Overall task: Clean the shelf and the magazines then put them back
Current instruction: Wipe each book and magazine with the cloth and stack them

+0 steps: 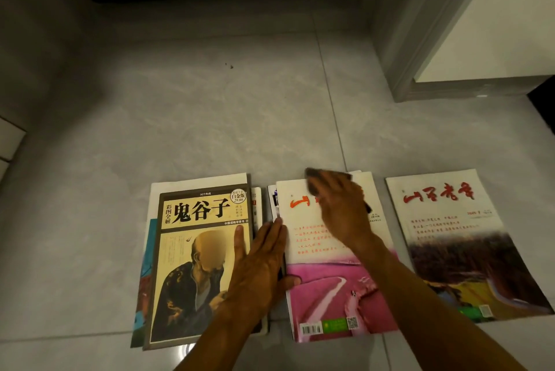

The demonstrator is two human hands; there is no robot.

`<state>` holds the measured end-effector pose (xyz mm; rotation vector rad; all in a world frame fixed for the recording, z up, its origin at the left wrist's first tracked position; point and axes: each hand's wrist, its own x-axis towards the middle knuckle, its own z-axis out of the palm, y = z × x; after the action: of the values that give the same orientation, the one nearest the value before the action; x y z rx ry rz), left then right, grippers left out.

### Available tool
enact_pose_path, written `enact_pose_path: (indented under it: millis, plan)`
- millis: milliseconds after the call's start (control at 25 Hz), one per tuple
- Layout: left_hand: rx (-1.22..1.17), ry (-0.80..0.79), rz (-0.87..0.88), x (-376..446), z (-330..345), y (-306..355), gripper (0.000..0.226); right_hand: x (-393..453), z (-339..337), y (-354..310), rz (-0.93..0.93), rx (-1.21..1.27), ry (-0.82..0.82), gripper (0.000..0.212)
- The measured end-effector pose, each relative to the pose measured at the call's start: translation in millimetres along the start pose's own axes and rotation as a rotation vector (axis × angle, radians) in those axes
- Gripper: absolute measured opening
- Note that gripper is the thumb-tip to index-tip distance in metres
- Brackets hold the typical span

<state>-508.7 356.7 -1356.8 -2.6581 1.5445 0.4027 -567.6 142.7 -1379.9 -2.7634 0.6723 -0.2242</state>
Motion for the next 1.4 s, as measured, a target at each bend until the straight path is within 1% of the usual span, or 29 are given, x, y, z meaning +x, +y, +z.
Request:
enact_pose_path:
  millis: [40, 80, 120, 200, 240, 280, 320, 400, 440, 480, 520, 560, 640, 720, 760, 800, 880, 920, 960, 1040, 1120, 1160, 1240, 1320, 1360, 1400]
  plan:
    - [-0.026, -0.052, -0.020, -2.0, 2.5, -2.5, 0.101, -0.3, -3.5, 1.8, 0.210, 0.001, 0.025, 0.057]
    - [-0.066, -0.139, -0.034, -2.5, 5.5, -4.0, 0.100, -2.7, -1.0, -7.2, 0.325, -0.015, 0.055, 0.057]
    - [-0.078, -0.168, -0.022, -1.1, 4.9, -4.0, 0.098, -7.1, 5.4, -23.5, 0.289, -0.022, 0.071, 0.057]
    - [-0.103, -0.187, 0.007, 1.4, 9.3, -2.3, 0.098, -20.4, 17.5, -46.1, -0.042, -0.007, 0.033, 0.057]
    - [-0.102, -0.180, 0.013, 1.6, 7.5, -2.0, 0.098, -23.1, 17.5, -43.0, -0.171, -0.010, 0.008, 0.057]
    - [-0.106, -0.168, 0.008, 2.0, 7.7, -1.4, 0.098, -22.3, 12.5, -30.1, -0.189, -0.015, -0.009, 0.057]
    - [-0.102, -0.154, 0.001, 2.1, 7.7, -1.7, 0.098, -19.8, 6.7, -14.2, -0.095, -0.030, -0.019, 0.057]
    - [-0.102, -0.168, -0.003, 0.5, 6.9, -1.9, 0.096, -12.3, 0.8, 15.9, 0.220, -0.031, 0.002, 0.056]
    - [-0.104, -0.167, 0.001, -0.1, 7.2, -1.6, 0.096, -8.6, -1.6, 25.5, 0.348, -0.020, 0.003, 0.054]
    - [-0.103, -0.163, 0.002, -1.0, 6.7, -1.1, 0.095, -6.1, -1.1, 24.0, 0.412, -0.022, 0.012, 0.054]
    - [-0.101, -0.156, 0.004, -2.6, 6.6, -0.4, 0.095, -6.6, 0.4, 12.9, 0.418, -0.028, 0.032, 0.055]
    - [-0.098, -0.163, 0.005, -3.8, 6.2, 1.3, 0.096, -9.8, 3.7, -2.6, 0.352, -0.030, 0.057, 0.058]
    - [-0.106, -0.139, -0.010, -4.2, 6.3, 3.0, 0.102, -26.7, 11.8, -41.0, 0.100, -0.011, 0.030, 0.064]
    - [-0.126, -0.098, -0.048, -3.3, 3.8, 3.8, 0.109, -39.9, 17.9, -59.2, -0.147, 0.002, -0.059, 0.056]
    - [-0.136, -0.061, -0.044, -2.7, 3.0, 3.2, 0.112, -32.5, 17.0, -54.7, -0.224, 0.015, -0.078, 0.052]
    - [-0.166, -0.029, -0.038, -3.3, 3.5, 2.3, 0.114, -20.8, 15.7, -47.5, -0.250, 0.021, -0.094, 0.051]
    - [-0.213, 0.028, -0.017, -3.5, 5.2, -0.7, 0.116, -3.5, 15.9, -37.6, -0.238, 0.001, -0.135, 0.054]
    - [-0.220, 0.043, -0.009, -3.5, 7.0, -1.3, 0.117, -3.8, 17.8, -37.8, -0.212, 0.014, -0.120, 0.055]
    - [-0.224, 0.022, -0.021, -3.7, 7.4, -0.4, 0.117, -10.2, 17.0, -41.7, -0.187, 0.046, -0.098, 0.056]
    - [-0.213, 0.034, -0.048, -4.5, 9.1, 0.2, 0.114, -42.8, 12.4, -48.3, -0.203, 0.077, -0.098, 0.058]
    - [-0.194, 0.106, -0.002, -2.5, 11.5, -2.6, 0.110, -95.5, 4.9, -49.1, -0.279, 0.082, -0.139, 0.062]
    - [-0.167, 0.124, 0.026, -2.4, 12.5, -5.1, 0.106, -121.9, 3.4, -44.6, -0.298, 0.049, -0.156, 0.062]
    - [-0.107, 0.102, 0.074, -3.2, 9.4, -6.5, 0.096, -169.0, 8.3, -31.7, -0.308, -0.023, -0.187, 0.058]
    - [-0.134, 0.085, 0.093, -2.6, 8.3, -5.7, 0.080, -196.2, 13.7, -23.8, -0.358, -0.066, -0.207, 0.054]
    - [-0.164, 0.079, 0.079, -2.7, 8.5, -6.1, 0.072, -199.9, 12.0, -20.6, -0.414, -0.069, -0.201, 0.058]
    - [-0.171, 0.100, 0.072, -3.4, 10.0, -7.0, 0.068, -193.4, 5.2, -19.0, -0.464, -0.067, -0.232, 0.067]
